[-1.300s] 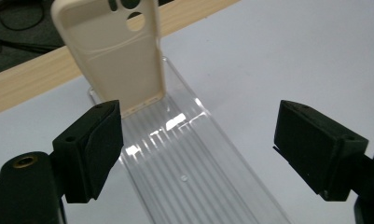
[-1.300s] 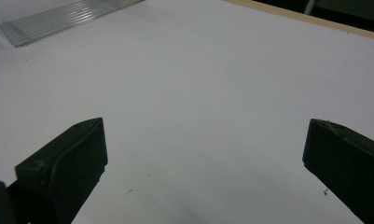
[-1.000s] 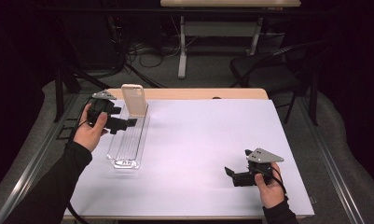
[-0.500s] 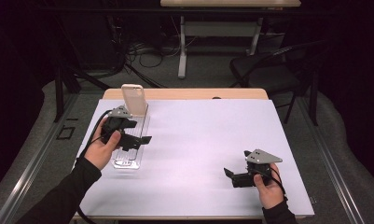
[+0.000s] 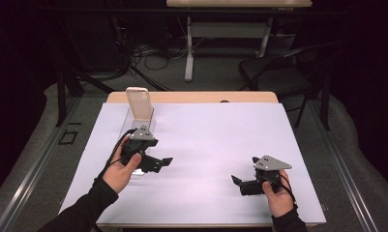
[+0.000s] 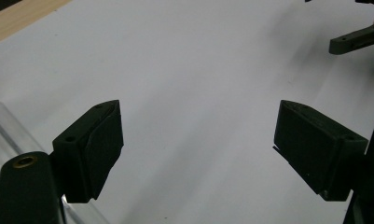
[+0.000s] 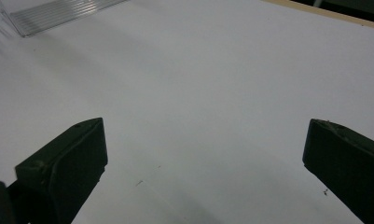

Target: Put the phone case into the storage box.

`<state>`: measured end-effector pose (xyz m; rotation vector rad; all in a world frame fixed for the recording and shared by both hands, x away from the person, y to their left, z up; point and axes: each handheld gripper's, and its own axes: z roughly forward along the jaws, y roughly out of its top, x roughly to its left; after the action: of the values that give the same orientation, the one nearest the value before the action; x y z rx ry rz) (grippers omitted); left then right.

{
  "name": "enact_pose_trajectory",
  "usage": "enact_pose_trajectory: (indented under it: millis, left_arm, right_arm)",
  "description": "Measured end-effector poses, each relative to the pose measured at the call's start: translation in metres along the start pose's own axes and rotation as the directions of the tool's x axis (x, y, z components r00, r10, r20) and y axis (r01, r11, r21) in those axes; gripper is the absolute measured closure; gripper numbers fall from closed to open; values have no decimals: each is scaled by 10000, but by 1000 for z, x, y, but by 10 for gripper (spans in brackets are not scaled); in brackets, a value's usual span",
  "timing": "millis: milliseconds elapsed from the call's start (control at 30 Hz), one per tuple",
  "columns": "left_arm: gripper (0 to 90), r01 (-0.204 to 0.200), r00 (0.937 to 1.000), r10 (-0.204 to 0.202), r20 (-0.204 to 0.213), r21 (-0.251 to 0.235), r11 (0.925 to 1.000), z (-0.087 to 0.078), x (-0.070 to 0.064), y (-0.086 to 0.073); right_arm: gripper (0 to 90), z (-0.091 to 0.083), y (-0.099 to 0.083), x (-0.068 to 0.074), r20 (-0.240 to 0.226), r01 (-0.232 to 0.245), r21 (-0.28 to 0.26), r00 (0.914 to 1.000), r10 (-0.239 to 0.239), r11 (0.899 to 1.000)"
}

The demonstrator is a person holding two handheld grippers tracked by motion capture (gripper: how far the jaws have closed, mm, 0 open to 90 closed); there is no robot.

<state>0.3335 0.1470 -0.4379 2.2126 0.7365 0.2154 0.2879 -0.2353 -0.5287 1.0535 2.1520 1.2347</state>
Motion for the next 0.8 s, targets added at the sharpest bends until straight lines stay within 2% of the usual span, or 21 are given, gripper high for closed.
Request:
enact_pose_trajectory:
  millis: [133,233,333,500,800]
  left_arm:
    - [161,-221,9997,220,80,117,9997,6,-7,-3]
    - [161,-185,9995,182,250,127,9997,12,-10,-6]
    - [161,-274,9994,271,216,118,9996,18,-12,-10]
    - [161,-125,9984,119,551,91,9999,28,-14,-18]
    - [161,-199,9986,189,501,204,9996,40,-18,-32]
  right_arm:
    - [0,-1,0,0,1,7,-64,10000,-7,10000]
    - [0,-1,0,0,-12,4,-65,10000,-5,10000]
    - [0,-1,0,1,-29,40,-33,10000,-40,10000]
    - [0,0,0,1,-44,50,-42,10000,-51,10000]
    - [0,-1,0,2,-69,29,-27,10000,-29,10000]
